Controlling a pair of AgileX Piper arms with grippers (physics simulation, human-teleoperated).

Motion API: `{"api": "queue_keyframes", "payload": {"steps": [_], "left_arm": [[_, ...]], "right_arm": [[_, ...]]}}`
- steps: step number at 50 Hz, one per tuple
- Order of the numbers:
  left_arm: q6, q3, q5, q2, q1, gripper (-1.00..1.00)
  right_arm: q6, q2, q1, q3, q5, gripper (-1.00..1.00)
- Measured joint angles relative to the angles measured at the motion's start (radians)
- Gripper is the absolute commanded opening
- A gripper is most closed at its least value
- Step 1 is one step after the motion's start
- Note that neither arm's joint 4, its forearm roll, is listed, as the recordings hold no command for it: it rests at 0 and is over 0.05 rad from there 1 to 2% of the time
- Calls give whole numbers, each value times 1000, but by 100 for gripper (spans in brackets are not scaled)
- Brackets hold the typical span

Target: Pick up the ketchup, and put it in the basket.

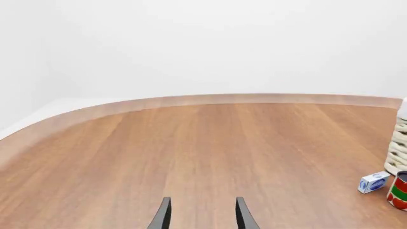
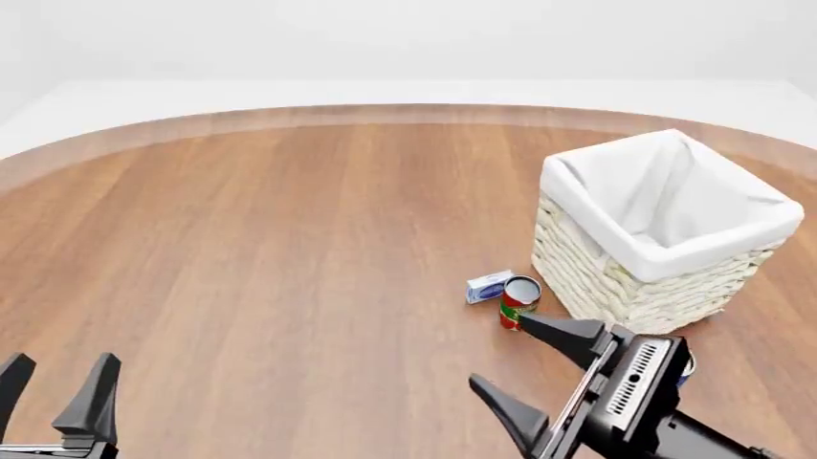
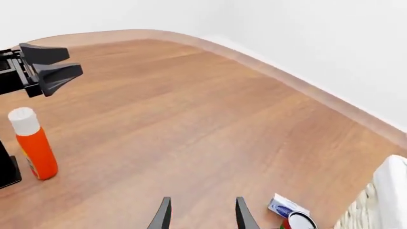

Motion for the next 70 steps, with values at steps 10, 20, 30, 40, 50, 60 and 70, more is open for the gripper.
{"api": "queue_keyframes", "payload": {"steps": [10, 20, 30, 40, 50, 60, 70], "left_arm": [[0, 0, 0, 0, 0, 100], [0, 0, 0, 0, 0, 100], [0, 0, 0, 0, 0, 100], [0, 0, 0, 0, 0, 100], [0, 0, 0, 0, 0, 100], [0, 0, 0, 0, 0, 100], [0, 0, 0, 0, 0, 100]], "right_arm": [[2, 103, 57, -28, -32, 100], [13, 188, 111, -68, -46, 100], [24, 267, 159, -101, -71, 100], [40, 340, 202, -135, -86, 100], [66, 402, 250, -178, -84, 100], [97, 460, 293, -221, -84, 100], [126, 503, 328, -254, -83, 100]]}}
